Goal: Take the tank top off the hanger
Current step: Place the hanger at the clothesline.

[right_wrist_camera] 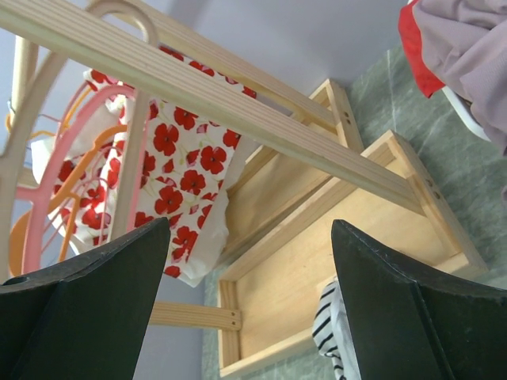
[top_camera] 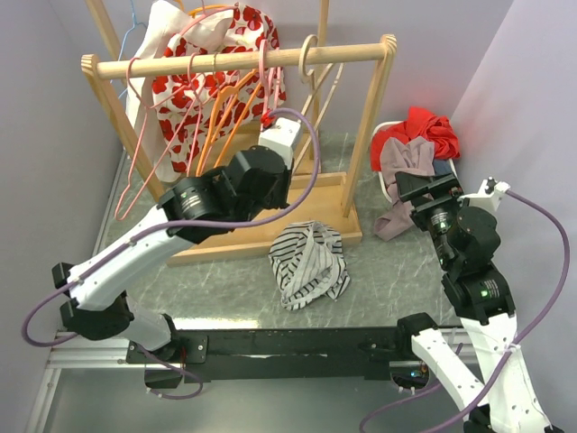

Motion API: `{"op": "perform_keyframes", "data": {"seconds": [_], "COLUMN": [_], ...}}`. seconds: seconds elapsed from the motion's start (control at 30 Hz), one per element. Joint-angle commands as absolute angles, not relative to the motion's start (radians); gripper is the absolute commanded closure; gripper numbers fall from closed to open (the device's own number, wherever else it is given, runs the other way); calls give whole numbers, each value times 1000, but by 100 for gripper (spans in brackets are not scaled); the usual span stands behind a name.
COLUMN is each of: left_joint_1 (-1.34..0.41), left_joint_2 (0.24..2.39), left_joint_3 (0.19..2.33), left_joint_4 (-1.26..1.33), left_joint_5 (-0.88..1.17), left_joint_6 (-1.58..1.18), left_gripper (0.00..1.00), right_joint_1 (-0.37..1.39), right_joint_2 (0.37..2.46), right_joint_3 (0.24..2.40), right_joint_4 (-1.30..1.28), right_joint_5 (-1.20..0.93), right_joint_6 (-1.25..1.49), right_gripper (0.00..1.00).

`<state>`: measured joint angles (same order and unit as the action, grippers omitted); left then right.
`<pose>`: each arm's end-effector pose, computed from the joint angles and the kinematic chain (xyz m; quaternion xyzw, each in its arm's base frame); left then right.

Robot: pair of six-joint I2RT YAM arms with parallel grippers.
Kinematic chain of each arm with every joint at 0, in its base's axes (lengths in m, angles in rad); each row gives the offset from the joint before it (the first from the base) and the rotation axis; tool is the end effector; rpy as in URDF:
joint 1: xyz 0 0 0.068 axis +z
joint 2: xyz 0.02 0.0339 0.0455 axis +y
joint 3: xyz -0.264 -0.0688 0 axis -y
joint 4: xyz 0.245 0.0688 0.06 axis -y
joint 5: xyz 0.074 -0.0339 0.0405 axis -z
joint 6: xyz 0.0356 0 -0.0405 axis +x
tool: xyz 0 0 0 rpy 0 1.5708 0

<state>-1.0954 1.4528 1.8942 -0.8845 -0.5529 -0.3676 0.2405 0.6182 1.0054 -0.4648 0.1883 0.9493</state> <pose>0.1443 -0.2395 0.4899 0.1531 0.8118 -0.1718 0.5367 0.1159 0.0216 0.4061 0.3135 0.6632 0.3218 0.5987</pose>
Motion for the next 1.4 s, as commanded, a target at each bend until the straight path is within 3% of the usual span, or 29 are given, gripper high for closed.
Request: {"op": "perform_keyframes", "data": {"seconds": [0.0,0.47,0.5,0.97,1.0,1.13,1.37], "left_joint_1": [-1045,-963,-962,-966,-976,-1034,-1039], "left_joint_2": [1495,1540,1533,1375,1356,1218,925], "left_joint_3": [1965,1961,1951,1829,1815,1676,1468], "left_joint_4": [-930,-923,-920,-864,-836,-692,-362], "left_joint_5": [-526,-459,-460,-436,-454,-506,-255], "left_joint_6": [-368,-362,-370,-399,-390,-347,-282], "left_gripper": [99,96,85,22,1,0,1], "right_joint_1": [222,150,149,149,150,150,274], "right_joint_2": [635,644,643,758,764,805,933], "right_joint_3": [1015,966,968,930,927,887,798], "right_joint_4": [-445,-416,-416,-476,-497,-532,-603], "right_joint_5": [178,74,72,-122,-133,-233,-339], "right_joint_6": [899,881,873,606,579,488,434], "right_gripper": [10,9,9,7,7,3,0]}}
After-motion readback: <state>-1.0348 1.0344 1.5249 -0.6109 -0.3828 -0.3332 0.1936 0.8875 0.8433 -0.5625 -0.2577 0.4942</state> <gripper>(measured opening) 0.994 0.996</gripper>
